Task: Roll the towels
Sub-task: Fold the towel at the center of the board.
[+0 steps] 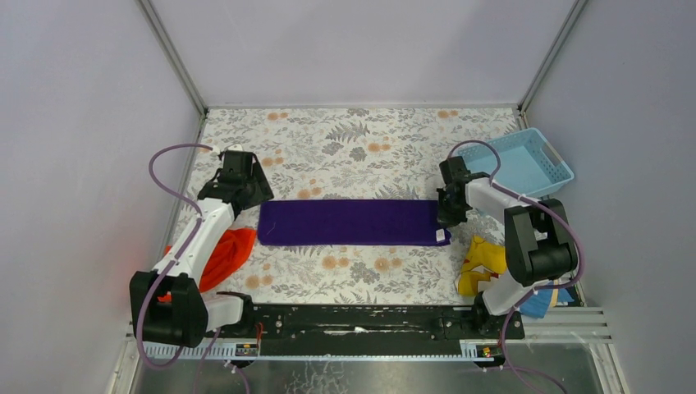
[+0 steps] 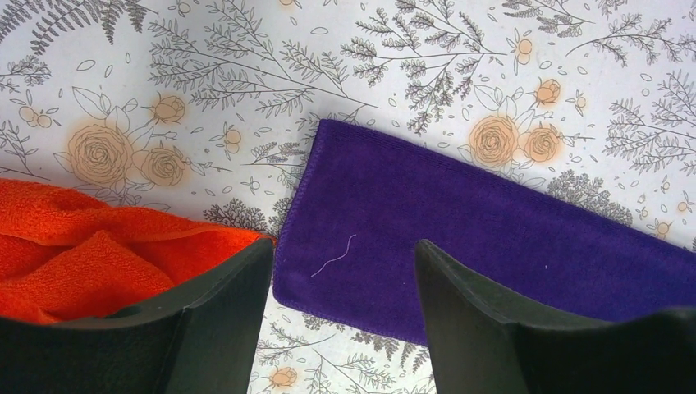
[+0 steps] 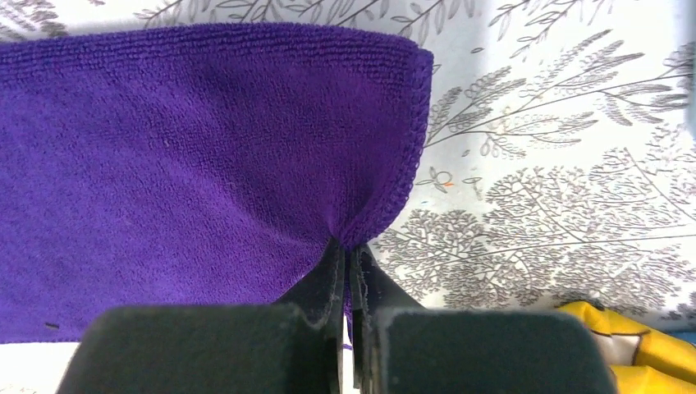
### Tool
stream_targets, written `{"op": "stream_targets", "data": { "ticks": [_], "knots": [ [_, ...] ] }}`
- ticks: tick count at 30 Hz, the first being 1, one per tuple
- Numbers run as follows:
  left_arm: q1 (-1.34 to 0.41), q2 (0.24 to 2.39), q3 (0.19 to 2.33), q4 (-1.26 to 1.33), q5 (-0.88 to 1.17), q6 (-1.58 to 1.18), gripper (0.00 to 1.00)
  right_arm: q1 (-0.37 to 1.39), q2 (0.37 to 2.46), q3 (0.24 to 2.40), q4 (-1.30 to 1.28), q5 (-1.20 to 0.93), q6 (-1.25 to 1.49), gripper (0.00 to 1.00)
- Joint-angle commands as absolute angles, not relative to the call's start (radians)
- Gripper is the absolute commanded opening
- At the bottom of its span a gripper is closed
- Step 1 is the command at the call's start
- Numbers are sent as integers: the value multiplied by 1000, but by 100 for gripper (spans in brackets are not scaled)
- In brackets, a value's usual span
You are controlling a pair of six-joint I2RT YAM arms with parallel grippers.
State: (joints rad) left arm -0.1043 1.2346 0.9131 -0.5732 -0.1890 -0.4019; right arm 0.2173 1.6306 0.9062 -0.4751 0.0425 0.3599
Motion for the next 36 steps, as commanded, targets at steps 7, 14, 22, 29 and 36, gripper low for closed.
{"op": "stream_targets", "data": {
  "ticks": [7,14,22,29,36],
  "knots": [
    [-111,1187,884,-580,-60,-417,64,153,1579,1097,-671,384,255,0],
    [-111,1177,809,-568,64,-461,64,231,1527,1169,-681,165,251,0],
    [-111,1188,781,-556,125,-504,64,443,1507,1171,-513,-135,363,0],
    [-107,1195,787,-566,90,-500,64,600,1601,1243,-340,-273,451,0],
    [-108,1250,772,-546,127,-518,60,700,1745,1357,-294,-334,480,0]
  ]
}}
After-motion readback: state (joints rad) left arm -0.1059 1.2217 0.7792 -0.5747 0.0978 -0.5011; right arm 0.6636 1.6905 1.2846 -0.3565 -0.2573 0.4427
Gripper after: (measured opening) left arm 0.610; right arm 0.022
